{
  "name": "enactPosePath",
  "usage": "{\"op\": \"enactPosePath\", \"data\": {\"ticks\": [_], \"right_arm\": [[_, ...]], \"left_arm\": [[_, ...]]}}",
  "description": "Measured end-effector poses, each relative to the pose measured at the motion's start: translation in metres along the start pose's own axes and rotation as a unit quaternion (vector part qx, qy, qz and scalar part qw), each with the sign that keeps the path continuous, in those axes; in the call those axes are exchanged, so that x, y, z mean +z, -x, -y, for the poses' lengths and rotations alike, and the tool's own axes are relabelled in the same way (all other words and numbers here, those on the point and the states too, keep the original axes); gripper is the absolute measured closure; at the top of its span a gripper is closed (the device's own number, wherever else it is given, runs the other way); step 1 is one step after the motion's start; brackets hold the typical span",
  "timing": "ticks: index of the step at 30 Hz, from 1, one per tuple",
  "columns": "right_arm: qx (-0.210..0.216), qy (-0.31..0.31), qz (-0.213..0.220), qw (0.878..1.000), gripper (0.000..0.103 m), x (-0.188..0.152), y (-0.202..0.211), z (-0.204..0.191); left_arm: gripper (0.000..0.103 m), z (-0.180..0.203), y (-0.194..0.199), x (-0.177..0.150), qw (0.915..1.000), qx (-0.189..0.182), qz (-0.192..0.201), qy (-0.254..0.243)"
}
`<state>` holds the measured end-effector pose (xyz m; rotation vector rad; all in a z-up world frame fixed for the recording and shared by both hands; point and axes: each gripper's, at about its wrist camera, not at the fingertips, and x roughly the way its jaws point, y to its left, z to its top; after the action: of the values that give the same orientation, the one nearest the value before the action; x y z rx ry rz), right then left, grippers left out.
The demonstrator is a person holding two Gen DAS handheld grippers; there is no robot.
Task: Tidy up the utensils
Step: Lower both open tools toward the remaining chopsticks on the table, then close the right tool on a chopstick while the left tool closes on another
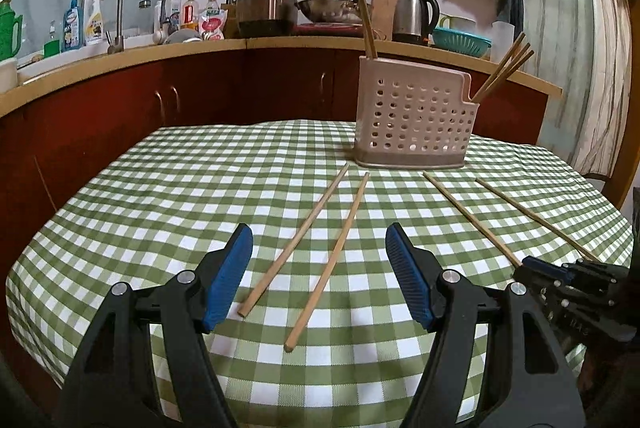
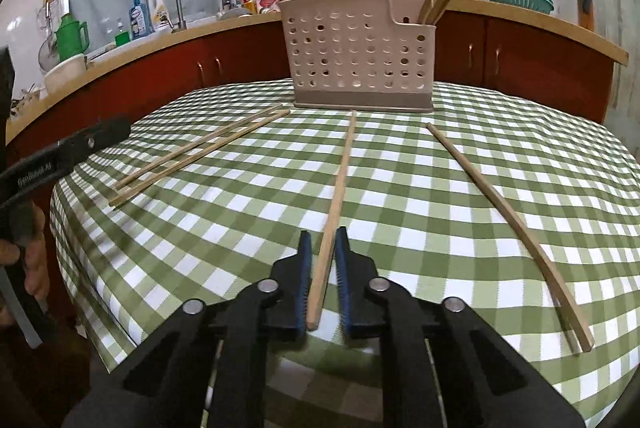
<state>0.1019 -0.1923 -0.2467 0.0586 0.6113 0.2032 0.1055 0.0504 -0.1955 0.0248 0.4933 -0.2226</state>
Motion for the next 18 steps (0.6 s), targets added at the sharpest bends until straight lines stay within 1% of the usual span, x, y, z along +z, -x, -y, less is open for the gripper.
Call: {"op": "enactPosePath", "data": {"ticks": [6,10,13,16,18], "right_arm": [[-0.018,-0.019,0.005,1.000,0.097,0.000,0.005,0.019],[-0.034,-0.025,0.011,0.999,0.097,0.001,0.008,0.031],[-0.044,-0.038,0.015,0.998,0.097,0.000,0.012,0.045],[-0.044,-0.044,0.020,0.998,0.097,-0.002,0.015,0.055],[-0.035,-0.045,0.022,0.998,0.097,-0.003,0.016,0.059]], "left_arm": [[0.037,0.001,-0.009,-0.010,0.9998,-0.005,-0.021,0.000],[0.043,0.003,-0.016,-0.019,0.9990,-0.009,-0.045,-0.002],[0.047,0.001,-0.021,-0.027,0.9978,-0.011,-0.064,0.007],[0.052,-0.002,-0.027,-0.032,0.9962,-0.010,-0.085,0.020],[0.054,-0.004,-0.029,-0.034,0.9960,-0.009,-0.086,0.023]]}}
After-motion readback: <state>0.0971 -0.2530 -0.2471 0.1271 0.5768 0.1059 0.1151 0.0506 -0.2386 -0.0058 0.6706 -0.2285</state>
